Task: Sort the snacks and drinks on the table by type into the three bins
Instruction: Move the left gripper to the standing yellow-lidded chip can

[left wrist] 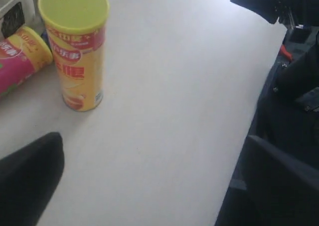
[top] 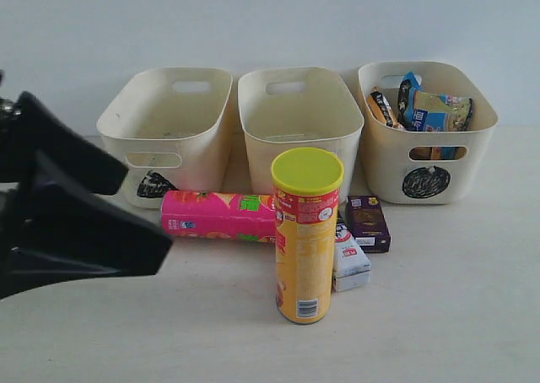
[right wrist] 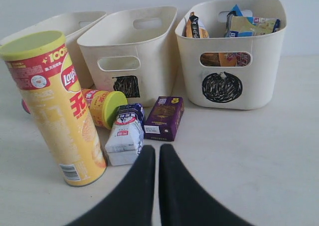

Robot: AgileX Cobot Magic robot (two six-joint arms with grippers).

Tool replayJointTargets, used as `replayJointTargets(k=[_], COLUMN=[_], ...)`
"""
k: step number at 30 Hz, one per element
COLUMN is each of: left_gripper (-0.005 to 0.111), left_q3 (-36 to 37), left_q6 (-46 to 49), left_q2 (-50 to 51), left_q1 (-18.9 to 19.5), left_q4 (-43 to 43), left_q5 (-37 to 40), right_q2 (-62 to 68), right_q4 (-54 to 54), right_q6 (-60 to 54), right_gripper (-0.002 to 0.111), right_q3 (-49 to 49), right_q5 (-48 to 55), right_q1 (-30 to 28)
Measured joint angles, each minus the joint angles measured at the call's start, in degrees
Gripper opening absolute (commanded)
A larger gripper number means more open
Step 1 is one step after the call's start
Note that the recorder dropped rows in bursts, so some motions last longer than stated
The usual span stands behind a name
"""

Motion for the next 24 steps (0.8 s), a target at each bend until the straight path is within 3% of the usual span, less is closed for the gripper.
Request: replayJointTargets(k=[11, 14, 20, 24], left_gripper=[0.092, 0.092, 0.092, 0.092], left_q3=[0.6, 0.8, 0.8, 0.8], left_q6=[19.9, 30.8, 45.1, 59.9], left_q2=[13.8, 19.6, 28.8, 36.1], left_q1=[-0.4, -0.4, -0.4, -0.4], left_q4=[-19.1, -29.5, -41.4, -49.4], left_q5=[-20.1, -21.2, -19.7, -19.8], right_q2=[0.0, 0.0, 0.0, 0.0], right_q4=[0.0, 0.0, 0.0, 0.0], right_q6=[0.5, 0.5, 0.5, 0.5], right_gripper=[0.0, 0.0, 0.0, 0.0], right_q3=[0.0, 0.0, 0.0, 0.0], right_q5=[0.0, 0.0, 0.0, 0.0], right_q1=[0.0, 0.0, 0.0, 0.0])
